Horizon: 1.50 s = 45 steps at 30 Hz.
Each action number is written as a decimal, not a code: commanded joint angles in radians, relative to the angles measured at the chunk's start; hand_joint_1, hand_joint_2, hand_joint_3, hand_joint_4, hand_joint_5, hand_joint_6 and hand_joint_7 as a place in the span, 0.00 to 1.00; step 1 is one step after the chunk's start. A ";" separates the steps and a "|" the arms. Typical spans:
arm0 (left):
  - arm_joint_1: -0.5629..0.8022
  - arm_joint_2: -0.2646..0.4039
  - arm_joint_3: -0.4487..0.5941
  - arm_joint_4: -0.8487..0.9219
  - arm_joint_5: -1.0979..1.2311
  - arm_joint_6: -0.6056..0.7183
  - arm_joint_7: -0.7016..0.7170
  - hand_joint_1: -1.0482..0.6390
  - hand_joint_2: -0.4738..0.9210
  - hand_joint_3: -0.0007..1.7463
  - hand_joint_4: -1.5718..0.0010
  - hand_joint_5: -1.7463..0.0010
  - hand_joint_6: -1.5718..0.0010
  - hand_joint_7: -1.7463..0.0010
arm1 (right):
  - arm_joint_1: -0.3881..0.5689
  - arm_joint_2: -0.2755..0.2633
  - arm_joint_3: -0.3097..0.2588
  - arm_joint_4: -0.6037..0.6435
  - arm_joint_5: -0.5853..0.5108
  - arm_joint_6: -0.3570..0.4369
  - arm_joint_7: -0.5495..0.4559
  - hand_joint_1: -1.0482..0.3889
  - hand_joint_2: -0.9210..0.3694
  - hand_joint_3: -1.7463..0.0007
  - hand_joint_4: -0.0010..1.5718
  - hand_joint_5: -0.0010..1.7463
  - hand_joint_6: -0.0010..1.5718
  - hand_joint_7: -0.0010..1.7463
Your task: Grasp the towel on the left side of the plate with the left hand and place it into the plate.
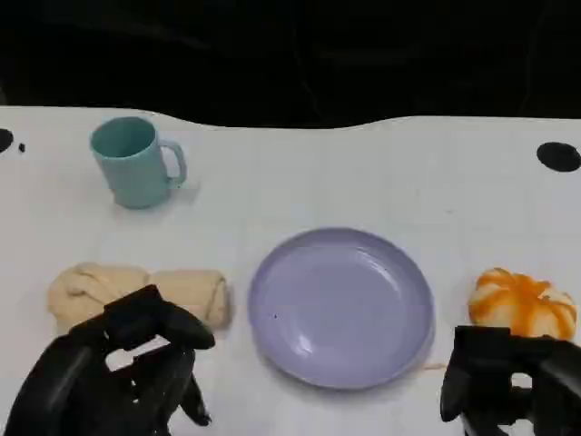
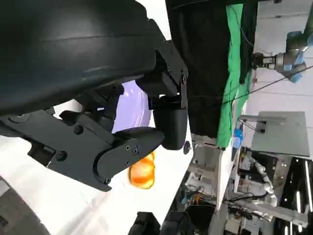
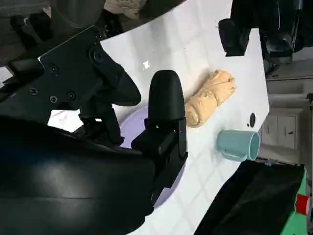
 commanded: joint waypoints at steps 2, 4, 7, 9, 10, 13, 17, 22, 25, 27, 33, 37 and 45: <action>0.000 0.013 0.008 0.004 0.003 -0.003 -0.006 0.44 0.80 0.51 0.50 0.08 0.51 0.25 | -0.004 -0.006 -0.001 0.001 0.002 -0.007 0.002 0.70 0.33 0.26 0.47 1.00 0.40 0.89; 0.000 0.014 0.009 0.002 0.005 -0.002 -0.005 0.45 0.80 0.51 0.50 0.08 0.51 0.25 | -0.005 -0.006 -0.001 0.000 0.002 -0.006 0.002 0.70 0.33 0.26 0.47 1.00 0.40 0.89; -0.001 0.017 0.009 -0.001 0.013 -0.001 0.000 0.44 0.79 0.51 0.49 0.08 0.51 0.24 | -0.006 -0.007 0.000 0.004 0.001 -0.013 0.005 0.70 0.33 0.26 0.47 1.00 0.40 0.89; -0.001 0.019 0.010 -0.002 0.014 0.001 0.001 0.44 0.79 0.51 0.49 0.08 0.51 0.24 | -0.006 -0.006 0.001 0.005 0.000 -0.015 0.006 0.70 0.33 0.25 0.47 1.00 0.40 0.89; -0.002 0.021 0.010 -0.003 0.014 0.001 0.000 0.44 0.79 0.51 0.49 0.08 0.51 0.24 | -0.006 -0.006 0.001 0.004 0.000 -0.014 0.006 0.70 0.33 0.25 0.47 1.00 0.40 0.89; -0.003 0.024 0.012 -0.002 0.011 0.001 -0.003 0.44 0.79 0.52 0.49 0.08 0.51 0.24 | -0.008 -0.007 0.004 0.004 -0.007 -0.020 0.006 0.70 0.33 0.25 0.47 1.00 0.40 0.89; -0.001 0.026 0.012 -0.006 0.012 0.000 -0.001 0.45 0.79 0.52 0.48 0.08 0.51 0.24 | -0.007 -0.007 0.005 0.003 -0.007 -0.018 0.006 0.70 0.33 0.25 0.47 1.00 0.40 0.89; 0.001 0.027 0.014 -0.011 0.008 0.008 0.004 0.45 0.79 0.52 0.48 0.09 0.51 0.24 | -0.005 -0.009 0.009 0.003 -0.014 -0.027 0.006 0.70 0.34 0.25 0.47 1.00 0.40 0.89; 0.002 0.013 0.019 -0.008 0.008 -0.005 0.013 0.45 0.78 0.54 0.49 0.10 0.50 0.29 | -0.005 -0.009 0.012 0.002 -0.013 -0.028 0.006 0.69 0.34 0.25 0.48 1.00 0.40 0.89; 0.002 -0.004 0.023 -0.011 0.002 -0.003 0.031 0.45 0.76 0.56 0.51 0.16 0.47 0.43 | -0.006 -0.011 0.013 -0.001 -0.014 -0.025 0.006 0.69 0.34 0.25 0.48 1.00 0.40 0.89; -0.025 -0.008 0.026 -0.047 0.045 0.029 0.108 0.43 0.92 0.30 0.58 0.32 0.49 0.69 | -0.007 -0.010 0.017 -0.019 -0.010 0.007 -0.005 0.69 0.33 0.26 0.47 1.00 0.40 0.88; -0.061 0.038 0.029 -0.057 0.146 0.033 0.123 0.40 1.00 0.18 0.64 0.41 0.54 0.81 | -0.008 -0.006 0.020 -0.025 -0.006 0.015 -0.009 0.70 0.33 0.26 0.47 1.00 0.40 0.88; -0.193 0.300 -0.001 -0.052 0.506 0.064 0.076 0.29 1.00 0.10 0.78 0.75 0.74 0.99 | -0.006 -0.008 0.026 -0.032 -0.008 0.011 -0.012 0.70 0.33 0.26 0.46 1.00 0.40 0.88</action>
